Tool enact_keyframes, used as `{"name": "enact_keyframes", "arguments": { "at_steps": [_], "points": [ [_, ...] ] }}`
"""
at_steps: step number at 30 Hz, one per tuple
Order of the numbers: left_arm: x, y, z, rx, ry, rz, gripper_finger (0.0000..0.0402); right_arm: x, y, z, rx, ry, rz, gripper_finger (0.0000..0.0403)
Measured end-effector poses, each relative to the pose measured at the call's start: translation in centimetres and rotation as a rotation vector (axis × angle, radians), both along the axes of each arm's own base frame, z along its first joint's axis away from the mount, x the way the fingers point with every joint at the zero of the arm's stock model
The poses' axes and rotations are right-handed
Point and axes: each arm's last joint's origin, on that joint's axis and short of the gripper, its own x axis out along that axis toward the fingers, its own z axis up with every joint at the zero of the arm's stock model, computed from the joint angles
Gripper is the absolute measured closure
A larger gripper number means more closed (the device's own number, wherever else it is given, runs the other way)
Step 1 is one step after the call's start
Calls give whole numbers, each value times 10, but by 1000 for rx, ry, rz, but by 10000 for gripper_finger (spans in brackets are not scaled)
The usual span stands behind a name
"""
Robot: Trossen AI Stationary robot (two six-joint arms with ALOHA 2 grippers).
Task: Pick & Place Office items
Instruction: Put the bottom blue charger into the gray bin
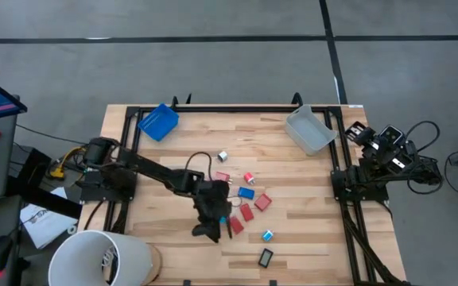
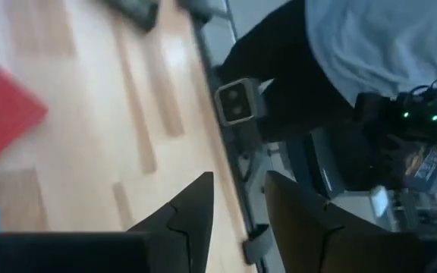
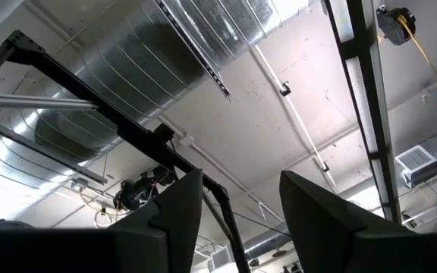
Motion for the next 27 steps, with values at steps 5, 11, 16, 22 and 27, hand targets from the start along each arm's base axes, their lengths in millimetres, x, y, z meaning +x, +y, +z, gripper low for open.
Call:
{"name": "enact_keyframes", "arguments": {
  "at_steps": [5,11,16,22,27],
  "points": [
    [-11,-1,27,377,-257,125,281,1,0,0,-16,10,-25,232],
    [-29,16,19,673,1,459,243,2,0,-1,-19,24,-29,232],
    [-36,22,11,535,264,725,180,2,0,-1,-22,23,-36,232],
    [-31,15,7,280,424,910,104,2,0,-1,-27,19,-46,232],
    [-27,8,-13,248,533,1004,76,2,1,-1,-43,14,-40,232]
  ]
}}
